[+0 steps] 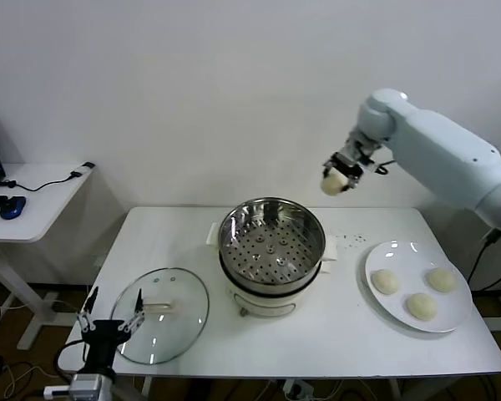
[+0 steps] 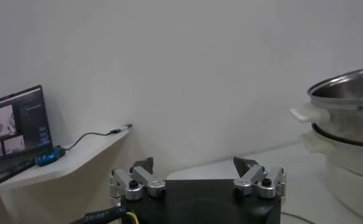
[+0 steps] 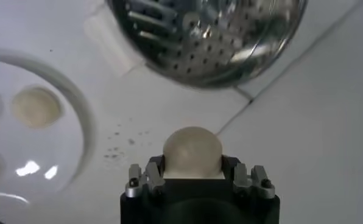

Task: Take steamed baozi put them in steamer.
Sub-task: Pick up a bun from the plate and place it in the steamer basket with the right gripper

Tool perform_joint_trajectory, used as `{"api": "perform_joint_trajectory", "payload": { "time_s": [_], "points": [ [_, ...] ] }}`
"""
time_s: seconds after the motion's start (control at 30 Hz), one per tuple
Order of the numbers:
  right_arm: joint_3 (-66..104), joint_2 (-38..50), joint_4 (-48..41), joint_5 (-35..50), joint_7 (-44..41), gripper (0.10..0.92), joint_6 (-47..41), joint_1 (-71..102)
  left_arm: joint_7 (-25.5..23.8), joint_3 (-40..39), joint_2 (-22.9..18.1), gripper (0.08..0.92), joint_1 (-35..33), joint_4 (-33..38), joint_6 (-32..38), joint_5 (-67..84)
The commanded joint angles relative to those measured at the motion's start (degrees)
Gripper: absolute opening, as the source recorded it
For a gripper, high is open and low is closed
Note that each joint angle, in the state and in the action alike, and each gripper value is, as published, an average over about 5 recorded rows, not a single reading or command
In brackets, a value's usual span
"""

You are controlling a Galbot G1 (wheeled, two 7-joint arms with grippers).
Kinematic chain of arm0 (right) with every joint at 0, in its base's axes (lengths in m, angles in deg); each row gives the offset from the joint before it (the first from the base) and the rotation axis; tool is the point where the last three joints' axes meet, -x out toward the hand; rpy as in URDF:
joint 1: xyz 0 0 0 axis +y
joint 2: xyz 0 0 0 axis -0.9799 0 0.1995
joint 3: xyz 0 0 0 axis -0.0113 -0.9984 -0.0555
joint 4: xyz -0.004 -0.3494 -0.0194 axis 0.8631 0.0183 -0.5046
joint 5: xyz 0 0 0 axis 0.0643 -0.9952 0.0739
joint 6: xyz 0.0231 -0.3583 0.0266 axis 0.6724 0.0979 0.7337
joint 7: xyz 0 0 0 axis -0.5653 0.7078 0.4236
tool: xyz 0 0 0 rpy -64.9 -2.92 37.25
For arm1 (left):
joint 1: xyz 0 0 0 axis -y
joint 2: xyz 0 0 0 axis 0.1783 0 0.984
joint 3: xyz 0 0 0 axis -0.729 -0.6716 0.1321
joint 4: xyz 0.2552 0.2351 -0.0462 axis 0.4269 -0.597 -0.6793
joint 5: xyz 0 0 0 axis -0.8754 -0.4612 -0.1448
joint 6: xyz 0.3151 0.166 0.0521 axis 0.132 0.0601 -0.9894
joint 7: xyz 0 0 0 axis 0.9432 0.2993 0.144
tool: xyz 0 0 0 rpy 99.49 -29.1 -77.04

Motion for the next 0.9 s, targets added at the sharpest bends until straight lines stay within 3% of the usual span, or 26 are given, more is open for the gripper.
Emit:
{"api": "perform_joint_trajectory", "payload": {
  "time_s": [0.03,0.47,0.9],
  "points": [
    [-6.2,-7.0,7.7,-4.9,1.1,0.619,7.4,-4.3,0.1,0.0,-0.1,0.823,-0.4,0.1,0.1,0.1],
    [-3.8,-11.5,2.3,-21.9,5.7,0.619,12.0,8.5,0.4,0.1,0.0,0.823,-0.9,-0.4,0.1,0.7],
    [-2.7,-13.8,-4.0,-23.3,6.3,0.619,13.0,13.3,0.3,-0.1,-0.2,0.823,0.2,-1.5,-0.3,0.6]
  ]
}}
